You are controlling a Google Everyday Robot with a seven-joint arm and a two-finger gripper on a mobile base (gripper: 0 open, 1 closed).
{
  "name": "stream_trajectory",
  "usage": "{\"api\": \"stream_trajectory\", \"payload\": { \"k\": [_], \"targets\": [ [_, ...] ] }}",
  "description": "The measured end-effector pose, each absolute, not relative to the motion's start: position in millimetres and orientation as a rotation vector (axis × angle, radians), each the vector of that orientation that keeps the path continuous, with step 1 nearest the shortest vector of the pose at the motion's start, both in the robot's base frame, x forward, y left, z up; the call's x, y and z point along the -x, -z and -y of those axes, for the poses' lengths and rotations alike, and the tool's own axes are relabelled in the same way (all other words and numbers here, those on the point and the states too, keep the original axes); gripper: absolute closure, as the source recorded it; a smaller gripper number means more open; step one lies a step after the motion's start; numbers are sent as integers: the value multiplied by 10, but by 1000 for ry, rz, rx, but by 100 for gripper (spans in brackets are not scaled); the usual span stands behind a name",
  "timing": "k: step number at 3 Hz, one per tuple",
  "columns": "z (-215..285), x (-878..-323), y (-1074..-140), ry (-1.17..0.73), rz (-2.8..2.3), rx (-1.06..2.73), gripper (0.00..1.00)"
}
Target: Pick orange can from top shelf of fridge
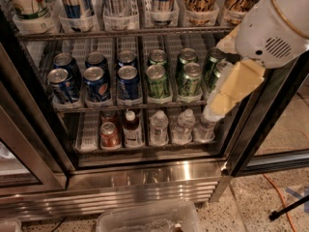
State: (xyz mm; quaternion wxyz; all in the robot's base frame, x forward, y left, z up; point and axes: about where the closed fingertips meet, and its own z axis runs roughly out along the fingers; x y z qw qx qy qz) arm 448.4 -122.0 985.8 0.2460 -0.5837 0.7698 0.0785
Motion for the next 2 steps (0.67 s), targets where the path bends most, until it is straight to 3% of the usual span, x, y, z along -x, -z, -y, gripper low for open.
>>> {"api": "stream_trajectory", "payload": {
  "k": [2],
  "targets": [
    [623, -4445, -9566, -574, -2008, 1261, 0]
  ]
}}
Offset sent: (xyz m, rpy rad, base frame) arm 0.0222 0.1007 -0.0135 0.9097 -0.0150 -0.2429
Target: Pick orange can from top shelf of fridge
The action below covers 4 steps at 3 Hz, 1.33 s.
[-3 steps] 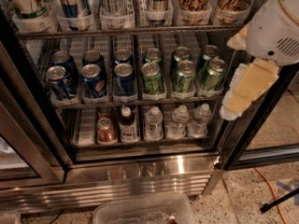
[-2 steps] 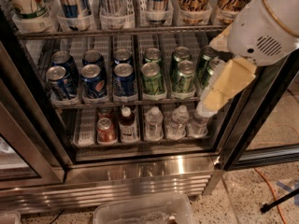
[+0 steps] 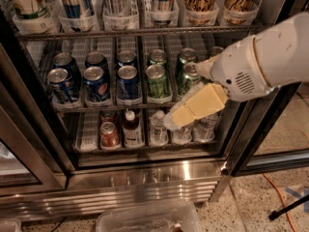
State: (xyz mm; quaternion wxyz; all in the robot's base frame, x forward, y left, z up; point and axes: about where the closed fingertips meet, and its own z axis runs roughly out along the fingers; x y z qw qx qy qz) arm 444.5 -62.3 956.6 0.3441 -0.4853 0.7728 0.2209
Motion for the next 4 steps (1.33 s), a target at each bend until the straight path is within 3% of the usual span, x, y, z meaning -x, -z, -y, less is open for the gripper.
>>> {"api": "stream_trajectory", "payload": {
  "k": [1, 4],
  "targets": [
    [560, -4522, -9713, -613, -1965, 1138, 0],
    [401, -4399, -9164, -367, -1845, 1090, 0]
  ]
}}
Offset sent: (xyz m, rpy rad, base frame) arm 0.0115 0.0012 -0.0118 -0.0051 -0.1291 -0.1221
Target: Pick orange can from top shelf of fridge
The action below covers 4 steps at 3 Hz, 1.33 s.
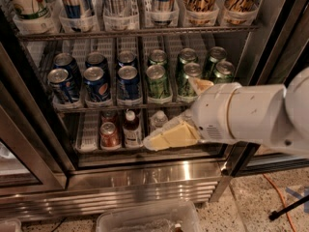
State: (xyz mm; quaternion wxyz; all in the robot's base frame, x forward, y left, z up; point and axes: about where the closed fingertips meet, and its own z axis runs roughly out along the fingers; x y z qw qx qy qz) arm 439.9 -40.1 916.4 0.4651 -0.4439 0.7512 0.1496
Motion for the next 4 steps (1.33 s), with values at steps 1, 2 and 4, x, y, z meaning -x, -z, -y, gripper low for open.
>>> {"api": "stream_trajectory", "payload": {
  "k": [1, 2, 4],
  "targets": [
    [438, -4709, -9190, -370, -1745, 920, 0],
    [910, -5151, -9417, -355, -1638, 652, 0],
    [1177, -5227, -9320, -318, -1613, 582, 0]
  ]
}}
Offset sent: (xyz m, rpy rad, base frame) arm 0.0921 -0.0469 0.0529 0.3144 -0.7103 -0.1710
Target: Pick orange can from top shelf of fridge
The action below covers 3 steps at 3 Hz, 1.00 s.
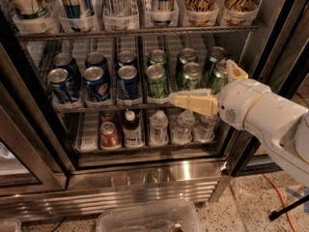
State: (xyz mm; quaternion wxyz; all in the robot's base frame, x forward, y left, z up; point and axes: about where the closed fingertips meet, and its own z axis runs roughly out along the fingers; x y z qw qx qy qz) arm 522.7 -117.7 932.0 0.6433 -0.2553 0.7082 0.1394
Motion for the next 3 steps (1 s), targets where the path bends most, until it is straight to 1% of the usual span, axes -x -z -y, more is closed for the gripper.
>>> {"api": "stream_trajectory", "payload": {
  "k": [1, 2, 3],
  "targets": [
    [1148, -5258, -9328, -331, -1599, 552, 0],
    [1390, -5260, -9085, -317, -1600, 427, 0],
    [1636, -5212, -8813, -238, -1584, 337, 0]
  ]
}}
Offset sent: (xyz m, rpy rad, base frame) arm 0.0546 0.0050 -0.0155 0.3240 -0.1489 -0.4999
